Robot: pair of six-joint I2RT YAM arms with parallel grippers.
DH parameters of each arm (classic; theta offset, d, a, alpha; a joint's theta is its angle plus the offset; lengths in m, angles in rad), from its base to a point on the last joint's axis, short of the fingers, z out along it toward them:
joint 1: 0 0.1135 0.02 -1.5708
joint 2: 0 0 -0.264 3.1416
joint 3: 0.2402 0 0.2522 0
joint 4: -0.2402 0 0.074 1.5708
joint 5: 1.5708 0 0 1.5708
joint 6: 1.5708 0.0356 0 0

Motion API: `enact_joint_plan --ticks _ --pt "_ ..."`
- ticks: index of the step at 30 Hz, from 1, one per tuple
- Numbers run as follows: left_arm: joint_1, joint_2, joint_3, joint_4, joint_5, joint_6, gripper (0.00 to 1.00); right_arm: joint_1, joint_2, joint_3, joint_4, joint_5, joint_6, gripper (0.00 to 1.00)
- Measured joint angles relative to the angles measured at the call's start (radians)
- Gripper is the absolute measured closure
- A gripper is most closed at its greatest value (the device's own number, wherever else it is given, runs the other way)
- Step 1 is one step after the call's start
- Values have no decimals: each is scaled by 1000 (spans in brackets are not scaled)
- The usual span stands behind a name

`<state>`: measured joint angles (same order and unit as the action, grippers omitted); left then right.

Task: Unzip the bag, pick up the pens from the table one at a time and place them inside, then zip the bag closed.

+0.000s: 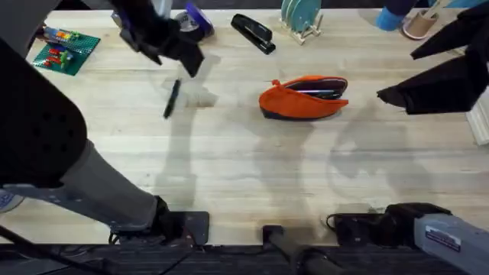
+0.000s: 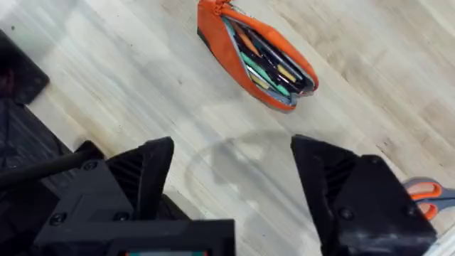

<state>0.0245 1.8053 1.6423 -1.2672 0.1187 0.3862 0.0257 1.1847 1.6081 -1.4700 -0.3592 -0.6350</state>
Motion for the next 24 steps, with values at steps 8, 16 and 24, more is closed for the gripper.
enact_joint_plan --ticks 8,16,24 --pt "99 0 -158 191 -38 -19 41 0 0 0 0 0 0 6" --pt "102 0 -295 341 -41 -20 4 0 0 0 0 0 0 6" --pt "102 0 -383 433 -41 3 5 0 0 0 0 0 0 5"
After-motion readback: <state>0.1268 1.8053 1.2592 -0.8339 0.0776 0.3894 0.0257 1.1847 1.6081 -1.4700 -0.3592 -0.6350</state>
